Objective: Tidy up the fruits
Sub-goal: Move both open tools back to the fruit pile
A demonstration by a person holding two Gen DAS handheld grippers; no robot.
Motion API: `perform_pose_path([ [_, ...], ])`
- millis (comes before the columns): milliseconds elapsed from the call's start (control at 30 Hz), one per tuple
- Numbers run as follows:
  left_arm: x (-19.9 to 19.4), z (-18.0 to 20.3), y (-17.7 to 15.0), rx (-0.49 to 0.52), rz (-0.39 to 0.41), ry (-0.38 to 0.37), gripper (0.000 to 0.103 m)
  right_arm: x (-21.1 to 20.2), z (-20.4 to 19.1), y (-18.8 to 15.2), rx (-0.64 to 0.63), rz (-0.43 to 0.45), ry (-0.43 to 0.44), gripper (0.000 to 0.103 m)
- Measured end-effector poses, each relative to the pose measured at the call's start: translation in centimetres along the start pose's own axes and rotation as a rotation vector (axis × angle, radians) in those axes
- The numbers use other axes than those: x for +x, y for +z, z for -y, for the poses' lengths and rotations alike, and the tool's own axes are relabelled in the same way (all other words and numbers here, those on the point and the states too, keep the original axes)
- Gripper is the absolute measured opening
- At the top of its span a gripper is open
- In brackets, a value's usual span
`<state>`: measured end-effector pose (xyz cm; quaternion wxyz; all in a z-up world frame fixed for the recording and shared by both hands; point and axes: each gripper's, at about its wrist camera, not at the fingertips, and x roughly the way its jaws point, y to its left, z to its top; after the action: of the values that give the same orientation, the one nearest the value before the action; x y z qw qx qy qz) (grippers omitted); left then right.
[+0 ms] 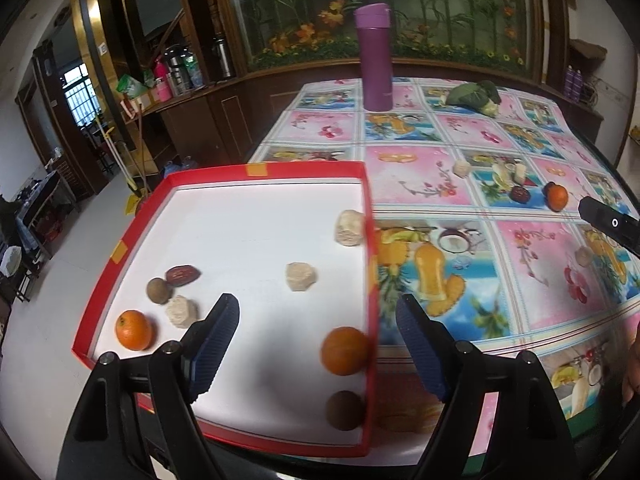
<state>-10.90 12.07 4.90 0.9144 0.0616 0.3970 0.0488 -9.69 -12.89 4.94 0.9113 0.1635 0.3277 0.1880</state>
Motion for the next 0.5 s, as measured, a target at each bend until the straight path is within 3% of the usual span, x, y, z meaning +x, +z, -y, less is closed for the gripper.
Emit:
perform_pose_path([
  [267,0.2,3.1,0.1,0.057,-0.028,-0.032,0.081,-1.8,4.3,0.8,0.055,0.035,-0.077,0.062],
  [500,-0.2,4.9,0.5,0.091,-0.033,-0.056,0.081,-2.1,5.4,0.9,0.067,0.034,-0.093,0.062],
])
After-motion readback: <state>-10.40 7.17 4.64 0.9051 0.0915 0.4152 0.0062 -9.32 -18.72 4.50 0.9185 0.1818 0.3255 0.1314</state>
